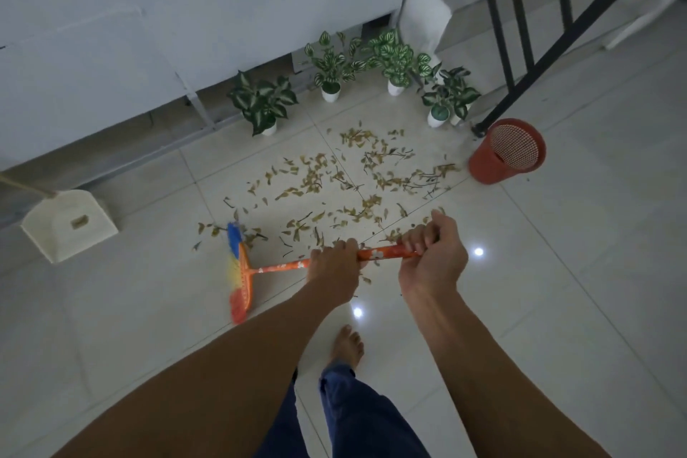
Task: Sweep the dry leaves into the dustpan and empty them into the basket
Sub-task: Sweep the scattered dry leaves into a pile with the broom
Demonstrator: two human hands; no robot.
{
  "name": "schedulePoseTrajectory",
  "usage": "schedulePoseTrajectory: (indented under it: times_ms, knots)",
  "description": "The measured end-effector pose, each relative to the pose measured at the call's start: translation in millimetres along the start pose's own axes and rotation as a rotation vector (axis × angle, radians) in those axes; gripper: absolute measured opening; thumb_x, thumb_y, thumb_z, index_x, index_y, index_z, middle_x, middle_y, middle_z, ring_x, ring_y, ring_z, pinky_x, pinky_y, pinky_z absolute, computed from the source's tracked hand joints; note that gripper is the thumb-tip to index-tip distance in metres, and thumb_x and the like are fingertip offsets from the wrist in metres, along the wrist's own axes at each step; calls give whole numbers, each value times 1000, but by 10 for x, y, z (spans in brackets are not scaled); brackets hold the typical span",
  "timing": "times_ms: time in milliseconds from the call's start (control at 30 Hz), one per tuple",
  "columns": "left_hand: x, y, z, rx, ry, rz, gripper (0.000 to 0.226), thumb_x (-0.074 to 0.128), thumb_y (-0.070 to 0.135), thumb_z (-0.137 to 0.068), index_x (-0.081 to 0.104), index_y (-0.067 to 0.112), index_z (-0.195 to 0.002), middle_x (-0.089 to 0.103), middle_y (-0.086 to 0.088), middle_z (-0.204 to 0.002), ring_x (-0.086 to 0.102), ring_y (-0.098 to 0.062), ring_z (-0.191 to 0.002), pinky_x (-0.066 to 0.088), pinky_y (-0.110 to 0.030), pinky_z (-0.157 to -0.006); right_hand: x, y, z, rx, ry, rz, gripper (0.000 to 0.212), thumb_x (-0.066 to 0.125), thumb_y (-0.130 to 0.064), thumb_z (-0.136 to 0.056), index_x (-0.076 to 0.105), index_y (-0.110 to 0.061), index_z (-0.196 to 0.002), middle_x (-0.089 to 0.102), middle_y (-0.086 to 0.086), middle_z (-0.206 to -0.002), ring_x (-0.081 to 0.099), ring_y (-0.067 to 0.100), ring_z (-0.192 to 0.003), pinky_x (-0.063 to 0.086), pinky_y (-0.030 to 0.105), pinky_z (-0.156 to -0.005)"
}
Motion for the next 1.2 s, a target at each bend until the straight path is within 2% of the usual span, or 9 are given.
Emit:
schedulePoseTrajectory:
  times_ms: [167,333,467,567,633,733,867,1033,1200]
  knots:
    - [-190,-476,188,-104,-18,-58,21,46,36,-104,48,19,-116,59,1,-108,63,-22,-94,45,-39,-89,273,299,129,99,-108,62,52,53,-7,-94,35,-20,-46,26,-1,-46,26,17,-46,38,34,-59]
    - [-172,-1190,410,-273,-92,-50,23,39,38,-106,48,19,-116,60,0,-112,62,-25,-101,43,-41,-90,537,896,357,97,-322,388,53,61,-3,-93,43,-12,-44,32,4,-48,38,18,-50,57,42,-87]
    - [-85,-1215,369,-243,-141,-3,15,42,35,-105,46,21,-107,53,4,-97,62,-22,-93,47,-41,-90,578,901,353,21,-397,543,40,70,-2,-84,44,0,-53,39,11,-51,49,24,-61,58,26,-73]
    - [-112,-1042,308,-176,-120,20,15,40,36,-105,47,22,-105,50,7,-91,60,-20,-85,47,-42,-90,623,719,347,-31,-438,572,35,62,4,-77,37,7,-54,29,19,-55,36,26,-64,50,23,-63]
    - [-191,-979,327,-145,-91,25,15,39,37,-106,46,23,-103,50,8,-90,57,-18,-79,48,-40,-88,696,628,382,-33,-450,548,33,56,8,-74,33,1,-51,23,11,-52,29,23,-58,43,25,-58]
    - [-315,-1094,444,-185,-65,35,13,39,38,-106,43,26,-100,50,8,-88,56,-18,-78,47,-40,-88,871,631,512,-13,-514,525,33,54,6,-71,32,-8,-51,21,4,-50,27,16,-54,38,25,-60]
    - [-371,-1503,632,-289,-78,26,14,40,38,-105,45,27,-99,52,9,-88,58,-16,-80,48,-40,-88,1051,919,677,11,-576,561,38,54,11,-82,36,-3,-52,25,4,-50,28,17,-52,45,21,-64]
    - [-288,-1694,574,-344,-105,67,13,43,36,-105,47,26,-97,51,8,-87,59,-16,-80,50,-40,-88,1060,1119,665,-15,-492,589,37,53,13,-79,29,6,-52,22,10,-53,24,25,-57,40,24,-59]
    - [-353,-1163,274,-183,-92,140,11,44,32,-105,42,27,-96,50,9,-89,53,-15,-79,43,-38,-85,976,707,571,-135,-391,588,39,53,15,-79,29,0,-51,19,13,-54,21,18,-53,40,19,-53]
Point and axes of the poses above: each hand's wrist, its own z-axis away from the middle knuckle, its own x-axis out of the palm, y = z × x, the point moved 8 cm from there along -z, towards the middle knuckle
